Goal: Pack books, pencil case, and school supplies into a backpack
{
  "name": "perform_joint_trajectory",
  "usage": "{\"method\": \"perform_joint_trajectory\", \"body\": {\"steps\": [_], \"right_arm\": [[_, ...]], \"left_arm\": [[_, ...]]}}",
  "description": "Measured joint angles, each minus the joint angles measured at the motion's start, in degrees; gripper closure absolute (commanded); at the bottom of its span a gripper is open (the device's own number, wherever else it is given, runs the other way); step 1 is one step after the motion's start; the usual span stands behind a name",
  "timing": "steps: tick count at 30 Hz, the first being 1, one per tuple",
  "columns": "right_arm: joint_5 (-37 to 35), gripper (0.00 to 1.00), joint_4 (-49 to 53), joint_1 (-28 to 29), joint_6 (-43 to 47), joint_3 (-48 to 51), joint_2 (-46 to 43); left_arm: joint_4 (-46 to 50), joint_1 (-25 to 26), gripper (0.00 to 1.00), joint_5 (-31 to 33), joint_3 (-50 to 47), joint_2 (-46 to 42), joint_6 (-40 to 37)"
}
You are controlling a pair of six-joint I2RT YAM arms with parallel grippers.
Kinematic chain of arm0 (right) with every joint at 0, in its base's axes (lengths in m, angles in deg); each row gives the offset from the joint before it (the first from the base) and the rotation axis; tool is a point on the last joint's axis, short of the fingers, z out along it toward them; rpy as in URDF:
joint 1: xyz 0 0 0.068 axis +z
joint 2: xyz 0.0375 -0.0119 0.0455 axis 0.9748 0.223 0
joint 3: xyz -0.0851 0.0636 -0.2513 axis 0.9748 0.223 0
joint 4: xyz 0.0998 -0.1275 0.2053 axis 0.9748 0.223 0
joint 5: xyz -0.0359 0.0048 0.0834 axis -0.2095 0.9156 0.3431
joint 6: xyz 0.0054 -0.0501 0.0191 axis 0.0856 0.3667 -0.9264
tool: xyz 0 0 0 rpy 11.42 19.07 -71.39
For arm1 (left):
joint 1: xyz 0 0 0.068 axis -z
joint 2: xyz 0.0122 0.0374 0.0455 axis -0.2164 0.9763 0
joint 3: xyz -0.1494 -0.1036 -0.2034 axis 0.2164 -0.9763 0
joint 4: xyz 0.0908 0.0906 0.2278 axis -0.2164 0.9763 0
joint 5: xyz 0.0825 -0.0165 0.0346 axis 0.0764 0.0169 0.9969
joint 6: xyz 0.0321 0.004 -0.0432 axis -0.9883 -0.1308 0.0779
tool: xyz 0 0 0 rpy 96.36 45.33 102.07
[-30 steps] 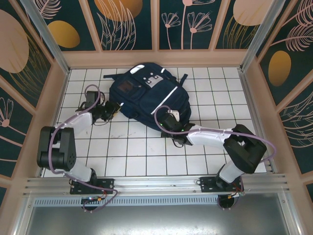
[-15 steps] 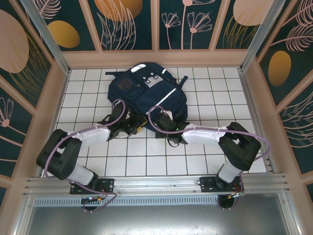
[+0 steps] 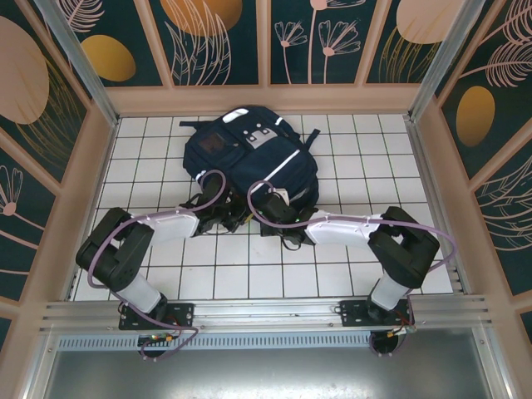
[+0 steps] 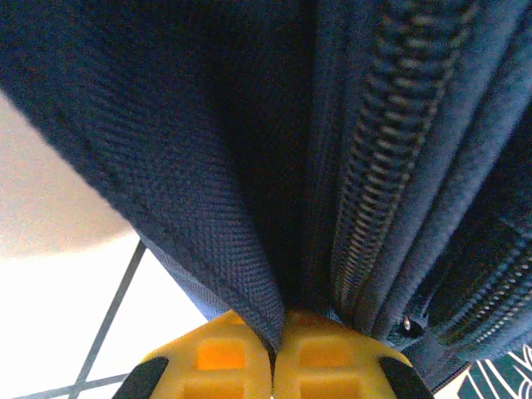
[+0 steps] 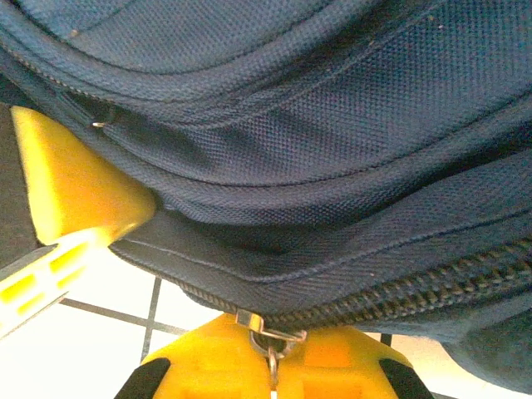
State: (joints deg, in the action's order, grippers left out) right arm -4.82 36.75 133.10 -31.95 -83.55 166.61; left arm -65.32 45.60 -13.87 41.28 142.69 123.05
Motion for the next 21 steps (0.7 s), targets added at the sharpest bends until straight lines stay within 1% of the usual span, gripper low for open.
{"method": "perform_joint_trajectory", "body": {"steps": [2, 4, 9, 11, 17, 21], "right_arm": [[-0.4, 1.00, 0.0, 0.0, 0.0, 0.0, -0.1], [-0.5, 1.00, 0.0, -0.1, 0.0, 0.1, -0.6], [1.5, 1.00, -2.3, -1.3, 0.0, 1.2, -2.4], [1.9, 1.00, -2.6, -1.9, 0.0, 1.7, -3.2], [2.4, 1.00, -2.4, -3.6, 1.1, 2.0, -3.5], [3.8, 1.00, -2.6, -3.0, 2.4, 1.3, -3.3]], "left_arm": [[2.4, -0.8, 1.00, 0.0, 0.3, -1.2, -1.1], [4.3, -2.8, 1.00, -0.3, -0.2, -3.1, -2.1], [8.3, -10.8, 1.00, -2.6, -2.7, -8.7, -5.9], [10.6, -14.6, 1.00, -3.3, -2.9, -9.8, -8.7], [17.0, -28.6, 1.00, -4.7, -1.3, -9.1, -18.2], [22.2, -34.0, 1.00, -6.3, 4.3, -4.4, -24.5]]}}
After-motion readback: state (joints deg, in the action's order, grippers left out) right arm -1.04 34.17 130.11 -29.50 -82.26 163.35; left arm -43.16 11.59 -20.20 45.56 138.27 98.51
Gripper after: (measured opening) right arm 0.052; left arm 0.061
